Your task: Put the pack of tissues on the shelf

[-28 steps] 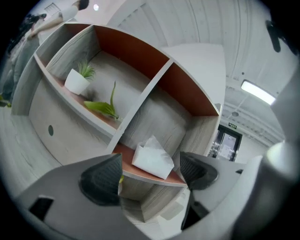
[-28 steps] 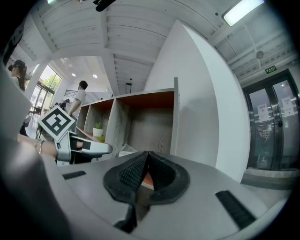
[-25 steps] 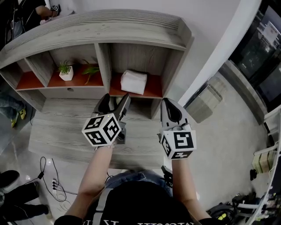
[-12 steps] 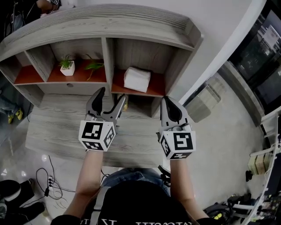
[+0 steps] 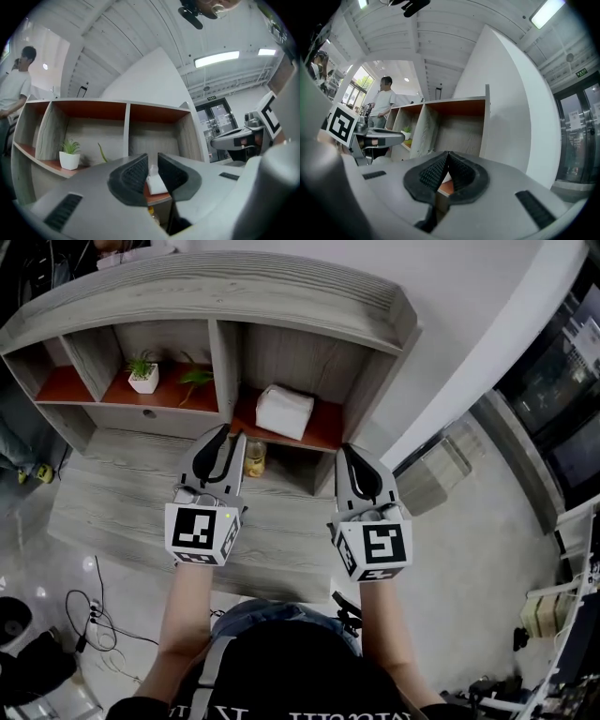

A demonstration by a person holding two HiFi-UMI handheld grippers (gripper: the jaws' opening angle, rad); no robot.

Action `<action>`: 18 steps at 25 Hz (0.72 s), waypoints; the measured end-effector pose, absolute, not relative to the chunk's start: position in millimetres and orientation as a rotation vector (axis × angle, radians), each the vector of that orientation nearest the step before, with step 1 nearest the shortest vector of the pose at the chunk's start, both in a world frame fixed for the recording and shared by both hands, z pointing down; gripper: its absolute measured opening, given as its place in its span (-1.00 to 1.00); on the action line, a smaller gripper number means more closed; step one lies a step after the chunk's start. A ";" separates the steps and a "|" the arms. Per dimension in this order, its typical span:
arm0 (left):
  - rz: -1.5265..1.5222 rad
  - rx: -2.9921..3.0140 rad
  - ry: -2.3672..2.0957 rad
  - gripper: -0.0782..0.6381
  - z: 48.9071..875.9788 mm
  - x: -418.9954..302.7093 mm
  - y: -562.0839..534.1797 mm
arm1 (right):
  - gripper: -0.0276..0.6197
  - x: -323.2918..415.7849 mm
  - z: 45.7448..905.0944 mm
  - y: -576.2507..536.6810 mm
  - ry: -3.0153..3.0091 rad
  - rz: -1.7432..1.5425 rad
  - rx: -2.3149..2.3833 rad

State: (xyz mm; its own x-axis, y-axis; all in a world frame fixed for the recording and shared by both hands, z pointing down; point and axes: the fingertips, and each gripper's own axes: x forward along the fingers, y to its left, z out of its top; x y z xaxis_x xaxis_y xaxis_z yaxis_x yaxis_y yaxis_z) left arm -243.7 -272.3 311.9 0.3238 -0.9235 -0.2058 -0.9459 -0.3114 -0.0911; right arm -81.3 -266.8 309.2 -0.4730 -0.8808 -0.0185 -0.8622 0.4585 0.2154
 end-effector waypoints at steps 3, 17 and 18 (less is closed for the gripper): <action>0.162 -2.368 1.734 -0.74 305.2 -238.0 -268.8 | -0.86 -75.6 306.2 -265.1 -2.621 -0.302 1.532; 0.090 -2.287 1.672 -0.74 271.1 -217.7 -256.7 | -0.86 -60.5 281.1 -258.8 -2.673 -0.359 1.521; 0.086 -2.281 1.667 -0.74 269.4 -217.0 -256.3 | -0.86 -59.5 279.6 -258.3 -2.674 -0.365 1.523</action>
